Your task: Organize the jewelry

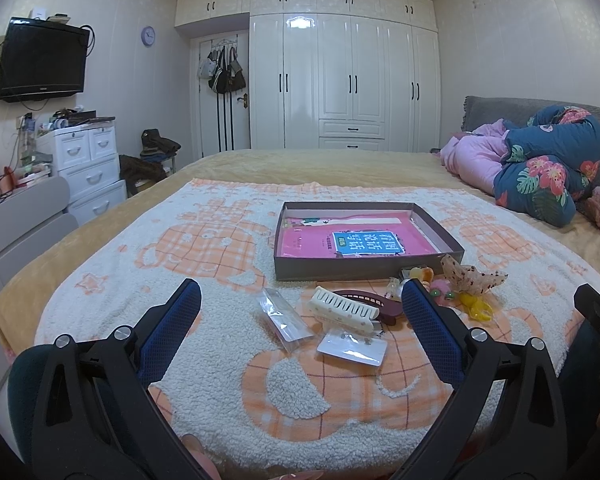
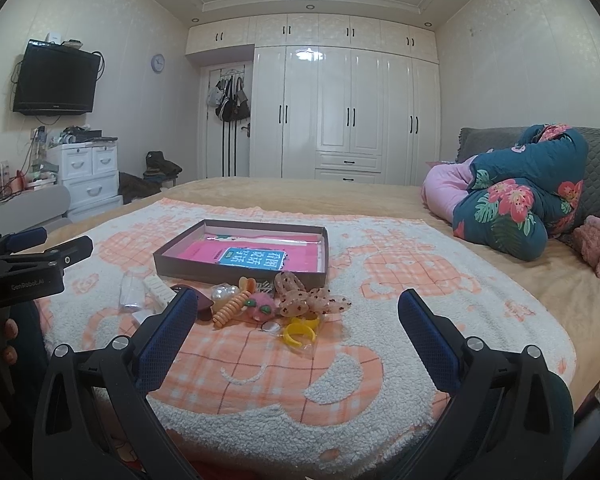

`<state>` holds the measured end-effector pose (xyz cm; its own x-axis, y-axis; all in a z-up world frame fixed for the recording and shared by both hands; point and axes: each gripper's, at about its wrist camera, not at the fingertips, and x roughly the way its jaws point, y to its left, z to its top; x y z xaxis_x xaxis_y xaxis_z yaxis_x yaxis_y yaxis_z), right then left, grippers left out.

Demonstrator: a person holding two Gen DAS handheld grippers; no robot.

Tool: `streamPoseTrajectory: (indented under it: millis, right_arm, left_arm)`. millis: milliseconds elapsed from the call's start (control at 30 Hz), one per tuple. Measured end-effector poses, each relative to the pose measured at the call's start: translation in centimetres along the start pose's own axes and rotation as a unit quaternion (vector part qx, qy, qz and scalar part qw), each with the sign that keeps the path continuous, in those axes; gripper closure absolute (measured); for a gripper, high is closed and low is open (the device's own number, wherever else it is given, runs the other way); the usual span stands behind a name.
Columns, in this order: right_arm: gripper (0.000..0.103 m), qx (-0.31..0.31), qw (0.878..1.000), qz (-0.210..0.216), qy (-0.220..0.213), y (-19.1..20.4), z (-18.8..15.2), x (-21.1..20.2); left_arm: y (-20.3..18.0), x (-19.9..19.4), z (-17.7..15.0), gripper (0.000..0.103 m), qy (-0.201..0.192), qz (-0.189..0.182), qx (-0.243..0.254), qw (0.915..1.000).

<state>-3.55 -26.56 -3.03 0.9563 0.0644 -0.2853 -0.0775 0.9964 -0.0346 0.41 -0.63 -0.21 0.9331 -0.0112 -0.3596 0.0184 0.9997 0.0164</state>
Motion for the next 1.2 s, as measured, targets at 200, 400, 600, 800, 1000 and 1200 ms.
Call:
streamPoseTrajectory:
  millis: [200, 400, 600, 800, 1000, 1200]
  right_arm:
    - [0.005, -0.003, 1.000, 0.003, 0.002, 0.0, 0.2, 0.2]
    - [0.005, -0.013, 1.000, 0.008, 0.006, 0.3, 0.4, 0.6]
    - [0.005, -0.028, 0.999, 0.023, 0.020, 1.1, 0.8, 1.5]
    - [0.005, -0.048, 0.997, 0.043, 0.029, 2.2, 1.3, 2.7]
    - [0.005, -0.053, 0.995, 0.064, 0.055, 2.9, 1.9, 4.9]
    - [0.005, -0.058, 0.993, 0.067, 0.077, 2.9, 2.4, 7.6]
  left_arm:
    - [0.4, 0.3, -0.1, 0.011, 0.006, 0.001, -0.006, 1.0000]
    - [1.2, 0.9, -0.2, 0.011, 0.016, 0.004, -0.017, 0.9997]
    - [1.9, 1.5, -0.3, 0.011, 0.027, 0.017, -0.026, 0.9991]
    - [3.2, 2.3, -0.3, 0.011, 0.042, 0.029, -0.041, 0.9978]
    - [4.7, 3.7, -0.7, 0.011, 0.074, 0.035, -0.064, 0.9946]
    - [5.6, 5.1, -0.9, 0.011, 0.102, 0.039, -0.077, 0.9910]
